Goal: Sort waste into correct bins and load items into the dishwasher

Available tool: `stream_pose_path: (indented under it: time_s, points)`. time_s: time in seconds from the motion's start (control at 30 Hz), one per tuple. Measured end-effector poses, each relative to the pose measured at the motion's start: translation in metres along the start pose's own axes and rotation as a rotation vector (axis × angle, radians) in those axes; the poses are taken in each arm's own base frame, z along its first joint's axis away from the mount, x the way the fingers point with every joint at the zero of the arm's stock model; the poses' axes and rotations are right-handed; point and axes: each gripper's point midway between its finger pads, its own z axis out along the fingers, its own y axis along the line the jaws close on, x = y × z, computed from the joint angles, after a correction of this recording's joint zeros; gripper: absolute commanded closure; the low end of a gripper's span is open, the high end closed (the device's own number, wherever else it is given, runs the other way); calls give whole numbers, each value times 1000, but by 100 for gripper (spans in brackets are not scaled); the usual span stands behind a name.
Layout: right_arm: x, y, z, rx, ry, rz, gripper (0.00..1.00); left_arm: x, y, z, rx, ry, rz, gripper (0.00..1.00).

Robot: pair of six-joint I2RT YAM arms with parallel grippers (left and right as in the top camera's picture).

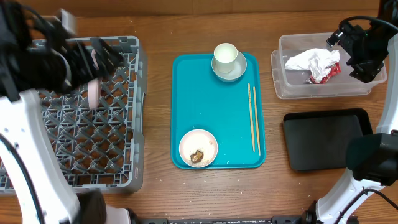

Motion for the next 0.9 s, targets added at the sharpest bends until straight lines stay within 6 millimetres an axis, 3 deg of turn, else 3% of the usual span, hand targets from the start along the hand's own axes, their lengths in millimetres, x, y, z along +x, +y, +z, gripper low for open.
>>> stream_pose_path:
  time_s: [0.17,0.2,0.27,0.4,0.5,0.6,0.7,0.9]
  points:
    - [0,0,0,-1,-1,0,0,104,-27,13,25,183,132,10]
    - [0,0,0,0,0,0,0,113,-28,15,27,207,139,11]
    - [-1,0,0,-2,-2,0,0,123,-29,37,34,231,166,11]
    - [0,0,0,-1,-1,0,0,166,-31,106,4,393,199,13]
    - [0,0,0,-1,-1,0,0,202,-26,147,-117,484,208,16]
    - [0,0,0,-1,-1,0,0,219,-29,168,-220,489,247,23]
    - [0,0,0,-1,-1,0,0,227,-36,189,-293,452,293,24]
    - [0,0,0,-1,-1,0,0,233,-40,219,-367,412,320,27]
